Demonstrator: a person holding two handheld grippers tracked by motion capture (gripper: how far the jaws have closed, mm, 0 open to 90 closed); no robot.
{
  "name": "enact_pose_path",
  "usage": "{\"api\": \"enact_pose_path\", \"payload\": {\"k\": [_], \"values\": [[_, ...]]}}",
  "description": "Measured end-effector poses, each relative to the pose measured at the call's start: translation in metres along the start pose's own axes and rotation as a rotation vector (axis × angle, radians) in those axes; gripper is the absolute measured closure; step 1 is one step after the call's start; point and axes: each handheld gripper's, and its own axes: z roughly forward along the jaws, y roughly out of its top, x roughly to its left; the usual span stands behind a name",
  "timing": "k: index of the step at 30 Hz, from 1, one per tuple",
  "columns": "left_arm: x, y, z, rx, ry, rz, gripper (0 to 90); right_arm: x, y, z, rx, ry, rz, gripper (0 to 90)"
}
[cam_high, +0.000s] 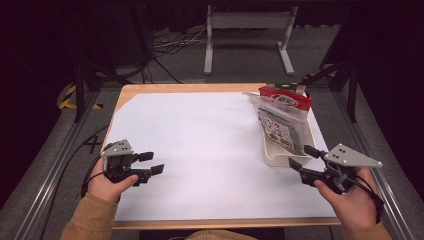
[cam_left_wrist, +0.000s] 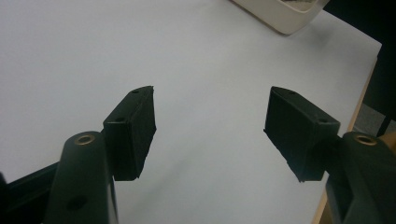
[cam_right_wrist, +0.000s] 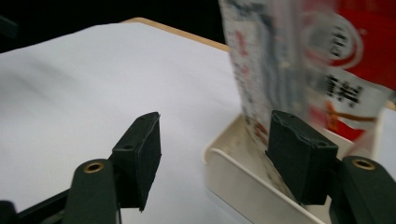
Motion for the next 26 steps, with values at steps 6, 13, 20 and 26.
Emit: {"api": "enact_pose_path", "payload": {"k": [6, 13, 20, 26], "values": [[-0.001, -0.009, -0.007, -0.033, -0.009, 0.025, 33.2, 0.012, 0.001, 0.018, -0.053, 0.116, -0.06, 30.7], [-0.001, -0.024, -0.015, -0.093, -0.016, 0.047, 31.2, 0.023, -0.01, 0.049, -0.08, 0.218, -0.098, 27.8], [0.0, -0.035, -0.015, -0.109, -0.011, 0.051, 29.8, 0.025, -0.022, 0.067, -0.102, 0.254, -0.099, 27.8], [0.001, -0.038, -0.014, -0.1, 0.011, 0.053, 26.6, 0.023, -0.027, 0.07, -0.106, 0.248, -0.091, 27.0]]}}
